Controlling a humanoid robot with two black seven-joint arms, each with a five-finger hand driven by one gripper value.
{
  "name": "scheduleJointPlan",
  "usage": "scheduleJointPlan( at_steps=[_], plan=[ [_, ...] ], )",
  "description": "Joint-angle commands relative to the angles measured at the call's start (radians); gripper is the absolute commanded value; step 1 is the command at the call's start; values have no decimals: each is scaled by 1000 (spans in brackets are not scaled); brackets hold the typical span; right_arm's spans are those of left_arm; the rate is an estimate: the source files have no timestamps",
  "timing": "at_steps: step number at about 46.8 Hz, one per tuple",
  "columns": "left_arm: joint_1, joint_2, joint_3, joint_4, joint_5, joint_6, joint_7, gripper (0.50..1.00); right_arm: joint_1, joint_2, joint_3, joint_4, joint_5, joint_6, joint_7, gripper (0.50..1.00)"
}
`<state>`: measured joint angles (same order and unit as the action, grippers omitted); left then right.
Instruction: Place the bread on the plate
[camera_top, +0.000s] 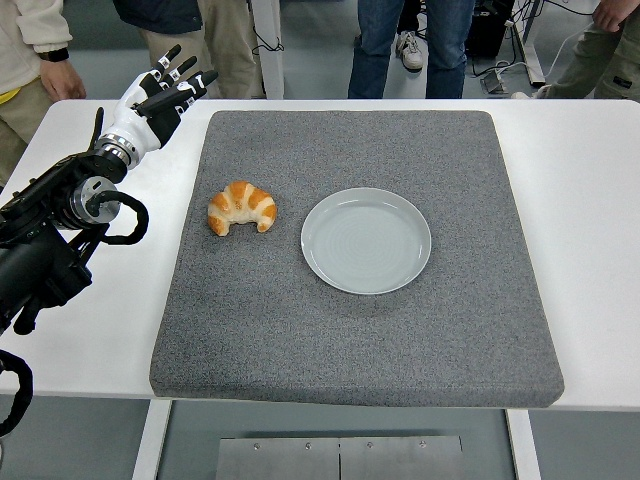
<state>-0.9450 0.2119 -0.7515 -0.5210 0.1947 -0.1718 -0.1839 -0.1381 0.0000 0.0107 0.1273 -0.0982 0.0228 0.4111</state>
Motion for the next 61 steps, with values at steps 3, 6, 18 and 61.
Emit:
scheduleJointPlan(
  at_steps=[3, 6, 18, 61],
  plan=[
    [2, 14, 6, -19, 3, -9, -3, 971, 0, 0, 0, 0, 0, 0, 0, 1000],
    [6, 40, 11, -71, 3, -8, 1, 971, 0, 0, 0, 0, 0, 0, 0, 1000],
    [28, 178, 58, -324, 5, 6, 9, 971, 0, 0, 0, 0, 0, 0, 0, 1000],
    [-80, 595, 294, -844, 570, 132, 96, 971, 0, 0, 0, 0, 0, 0, 0, 1000]
  ],
)
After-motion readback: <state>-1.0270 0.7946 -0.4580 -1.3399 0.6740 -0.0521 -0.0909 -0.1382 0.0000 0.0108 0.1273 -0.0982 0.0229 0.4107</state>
